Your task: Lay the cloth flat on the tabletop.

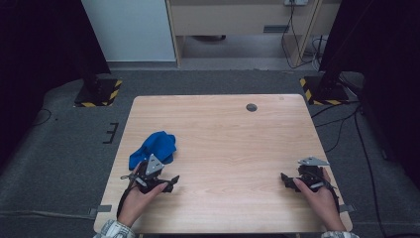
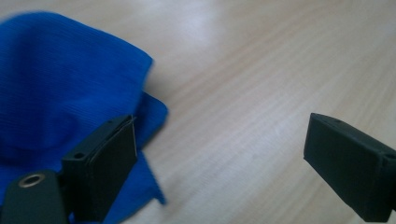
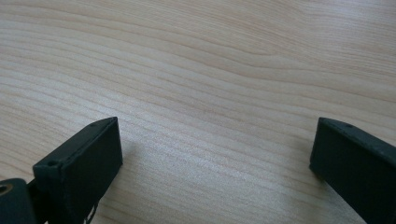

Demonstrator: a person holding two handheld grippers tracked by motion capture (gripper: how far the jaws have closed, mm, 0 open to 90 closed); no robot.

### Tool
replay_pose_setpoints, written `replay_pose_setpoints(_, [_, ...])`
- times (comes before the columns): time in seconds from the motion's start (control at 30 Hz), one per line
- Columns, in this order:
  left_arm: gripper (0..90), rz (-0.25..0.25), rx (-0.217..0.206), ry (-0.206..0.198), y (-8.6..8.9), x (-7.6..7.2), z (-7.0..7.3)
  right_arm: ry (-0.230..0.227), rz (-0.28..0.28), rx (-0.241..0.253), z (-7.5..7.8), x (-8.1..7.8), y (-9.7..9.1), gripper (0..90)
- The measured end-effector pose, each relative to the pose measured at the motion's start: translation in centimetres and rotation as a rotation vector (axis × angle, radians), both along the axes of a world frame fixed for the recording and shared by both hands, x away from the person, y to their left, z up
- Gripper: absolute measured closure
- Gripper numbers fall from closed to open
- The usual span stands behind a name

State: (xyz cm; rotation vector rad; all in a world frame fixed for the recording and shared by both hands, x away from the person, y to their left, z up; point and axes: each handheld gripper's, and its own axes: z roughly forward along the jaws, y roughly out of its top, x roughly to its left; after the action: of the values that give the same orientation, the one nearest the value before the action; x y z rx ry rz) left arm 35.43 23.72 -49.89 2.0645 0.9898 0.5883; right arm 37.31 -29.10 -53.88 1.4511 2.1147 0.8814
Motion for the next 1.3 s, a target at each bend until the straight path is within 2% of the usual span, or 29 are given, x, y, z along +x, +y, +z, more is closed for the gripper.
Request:
replay_pose_setpoints(0.1, [8.2, 0.05, 0.008, -0.033, 1.2, 0.5, 0.4, -0.001, 0.002, -0.001, 0.0, 0.0, 0.0, 2.2])
replay_pose_setpoints(0.17, [8.0, 0.077, -0.003, -0.035, 2.1, 1.0, 0.6, 0.0, 0.003, -0.001, 0.0, 0.0, 0.0, 2.2])
replay_pose_setpoints(0.23, [8.0, 0.104, 0.003, -0.042, 2.8, 1.5, 0.9, 0.0, 0.0, 0.0, 0.0, 0.0, 0.0, 2.1])
replay_pose_setpoints(0.53, [8.2, 0.146, 0.023, -0.066, 4.7, 3.9, 2.2, 0.003, 0.001, 0.0, 0.0, 0.0, 0.0, 1.8])
replay_pose_setpoints(0.57, [8.0, 0.151, 0.035, -0.06, 4.9, 4.7, 2.1, 0.003, 0.001, -0.001, 0.0, 0.0, 0.0, 1.8])
replay_pose_setpoints(0.6, [7.9, 0.151, 0.035, -0.06, 4.9, 4.7, 2.1, 0.003, 0.001, -0.001, 0.0, 0.0, 0.0, 1.8])
replay_pose_setpoints(0.67, [7.9, 0.153, 0.038, -0.047, 5.1, 5.7, 1.8, 0.003, 0.0, -0.001, 0.0, 0.0, 0.0, 1.7])
replay_pose_setpoints(0.77, [7.9, 0.163, 0.047, -0.044, 5.3, 6.1, 1.7, 0.003, 0.001, -0.001, 0.0, 0.0, 0.0, 1.7])
replay_pose_setpoints(0.87, [7.6, 0.157, 0.078, -0.04, 5.3, 6.5, 1.4, 0.001, -0.001, -0.001, 0.0, 0.0, 0.1, 1.7])
replay_pose_setpoints(0.97, [7.6, 0.162, 0.078, -0.02, 5.5, 7.1, 1.2, 0.003, 0.0, -0.001, 0.0, 0.0, 0.1, 1.6])
replay_pose_setpoints(1.1, [6.5, 0.165, 0.102, 0.032, 5.8, 8.5, 0.3, 0.003, 0.0, -0.001, 0.0, 0.0, 0.1, 1.6])
replay_pose_setpoints(1.2, [7.3, 0.177, 0.095, 0.062, 6.0, 9.3, -0.4, 0.001, -0.004, 0.0, 0.0, 0.0, 0.1, 1.6])
replay_pose_setpoints(1.3, [13.3, 0.174, 0.112, 0.069, 5.9, 9.6, -0.8, 0.003, -0.003, 0.0, 0.0, 0.0, 0.1, 1.6])
